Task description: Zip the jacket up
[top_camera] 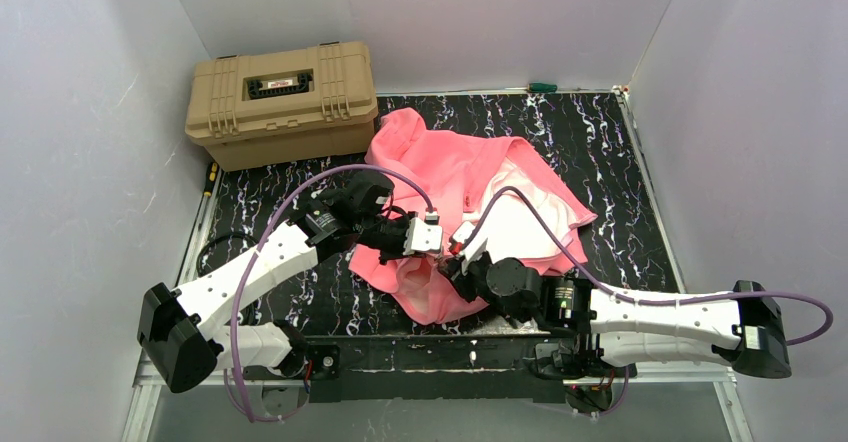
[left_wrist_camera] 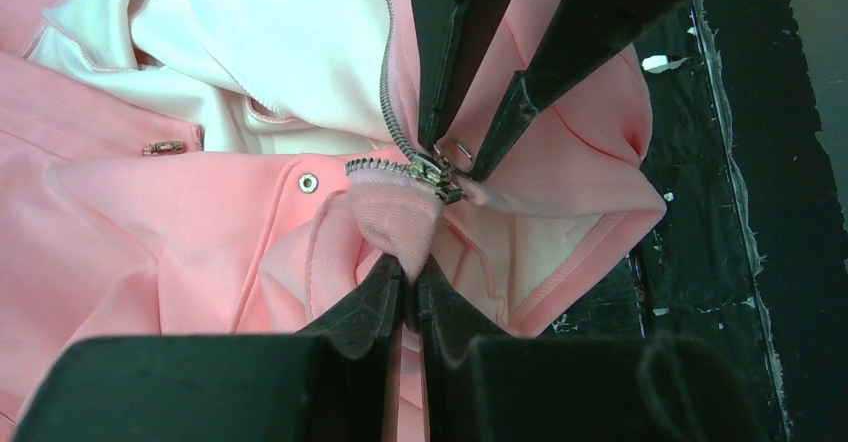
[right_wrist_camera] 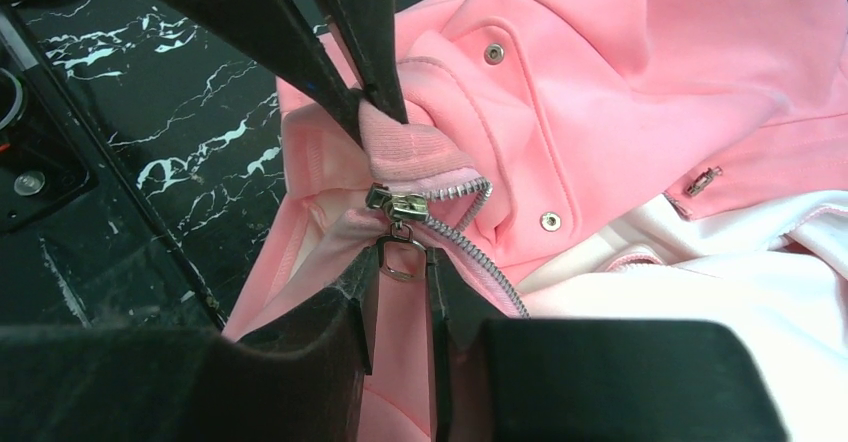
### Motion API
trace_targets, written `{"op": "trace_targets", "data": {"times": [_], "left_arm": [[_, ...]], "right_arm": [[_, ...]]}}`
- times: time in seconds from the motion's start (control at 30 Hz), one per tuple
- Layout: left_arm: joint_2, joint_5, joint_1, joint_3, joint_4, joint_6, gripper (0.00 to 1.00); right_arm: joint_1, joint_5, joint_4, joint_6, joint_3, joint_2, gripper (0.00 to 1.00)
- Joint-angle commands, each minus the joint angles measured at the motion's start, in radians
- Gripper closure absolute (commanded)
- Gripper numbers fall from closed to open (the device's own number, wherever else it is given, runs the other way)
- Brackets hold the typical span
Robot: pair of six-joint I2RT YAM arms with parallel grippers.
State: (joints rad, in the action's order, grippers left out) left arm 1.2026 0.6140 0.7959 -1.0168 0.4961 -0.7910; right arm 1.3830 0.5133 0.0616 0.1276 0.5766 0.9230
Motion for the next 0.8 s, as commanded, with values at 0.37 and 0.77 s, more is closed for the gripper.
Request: {"op": "trace_targets", "data": {"times": [0.37,0.77], "left_arm": [[-0.024,0.028,0.008,-0.024,0.03,-0.023,1.0],[-0.042,0.027,0.019,-0.023,0.031,-0.065,1.0]], "right_arm": [[0.005,0.064,-0.032,0.051,0.055,-0.077,0.99],[0.004,0.008,-0.096,0.063,0.088,-0.079,0.99]]}}
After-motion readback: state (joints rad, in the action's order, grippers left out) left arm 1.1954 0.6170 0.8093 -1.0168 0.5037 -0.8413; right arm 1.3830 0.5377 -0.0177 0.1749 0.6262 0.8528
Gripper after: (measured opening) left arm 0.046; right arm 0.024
